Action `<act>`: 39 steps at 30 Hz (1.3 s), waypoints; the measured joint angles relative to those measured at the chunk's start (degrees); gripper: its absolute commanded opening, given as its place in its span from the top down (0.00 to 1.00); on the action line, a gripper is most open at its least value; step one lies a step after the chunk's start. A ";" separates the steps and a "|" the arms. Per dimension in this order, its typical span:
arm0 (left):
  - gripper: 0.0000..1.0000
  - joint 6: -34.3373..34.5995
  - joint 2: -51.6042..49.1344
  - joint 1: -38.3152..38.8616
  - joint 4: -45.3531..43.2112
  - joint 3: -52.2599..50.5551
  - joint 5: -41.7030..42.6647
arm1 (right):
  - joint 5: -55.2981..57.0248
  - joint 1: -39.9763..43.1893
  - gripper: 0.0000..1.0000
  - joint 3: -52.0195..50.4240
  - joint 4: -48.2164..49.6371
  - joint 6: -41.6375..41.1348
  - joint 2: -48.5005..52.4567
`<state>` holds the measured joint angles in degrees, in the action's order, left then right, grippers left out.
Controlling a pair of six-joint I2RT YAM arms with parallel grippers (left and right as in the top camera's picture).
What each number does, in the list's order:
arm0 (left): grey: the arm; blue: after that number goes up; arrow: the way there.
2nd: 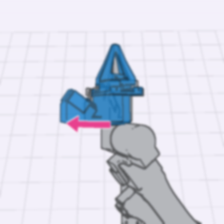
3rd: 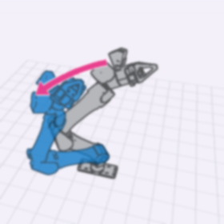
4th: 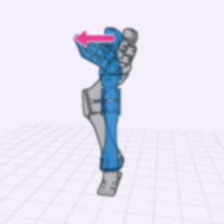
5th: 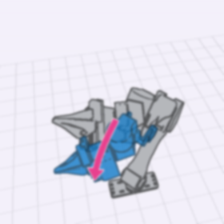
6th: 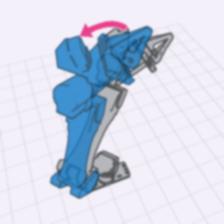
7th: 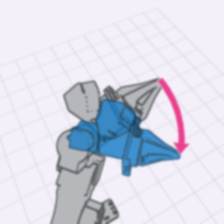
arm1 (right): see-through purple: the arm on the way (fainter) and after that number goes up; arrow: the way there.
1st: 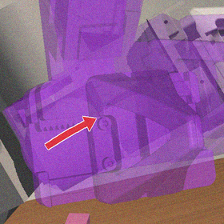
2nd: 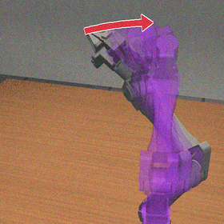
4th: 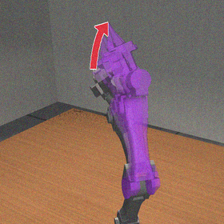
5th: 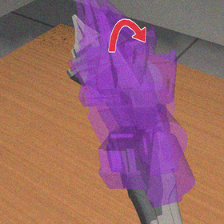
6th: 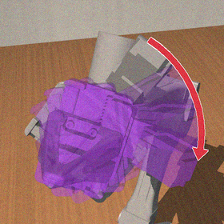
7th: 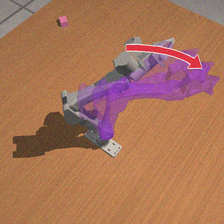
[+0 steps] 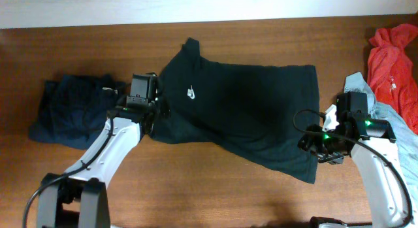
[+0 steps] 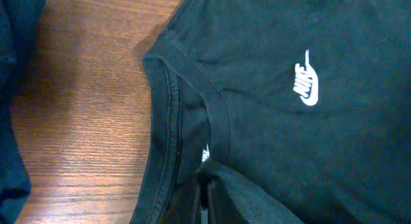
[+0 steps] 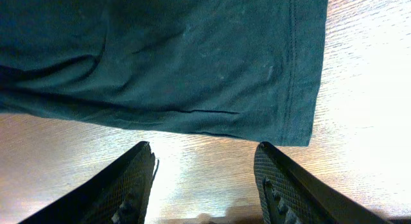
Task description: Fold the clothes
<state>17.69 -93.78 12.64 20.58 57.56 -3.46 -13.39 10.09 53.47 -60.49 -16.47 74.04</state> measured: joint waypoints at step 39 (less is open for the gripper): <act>0.27 -1.07 -0.50 -5.60 22.58 5.33 7.76 | 0.35 0.00 0.44 -5.09 -8.90 -9.64 5.68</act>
<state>16.62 -94.28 7.05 43.16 62.89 4.29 -13.04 10.09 48.38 -69.38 -26.11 79.72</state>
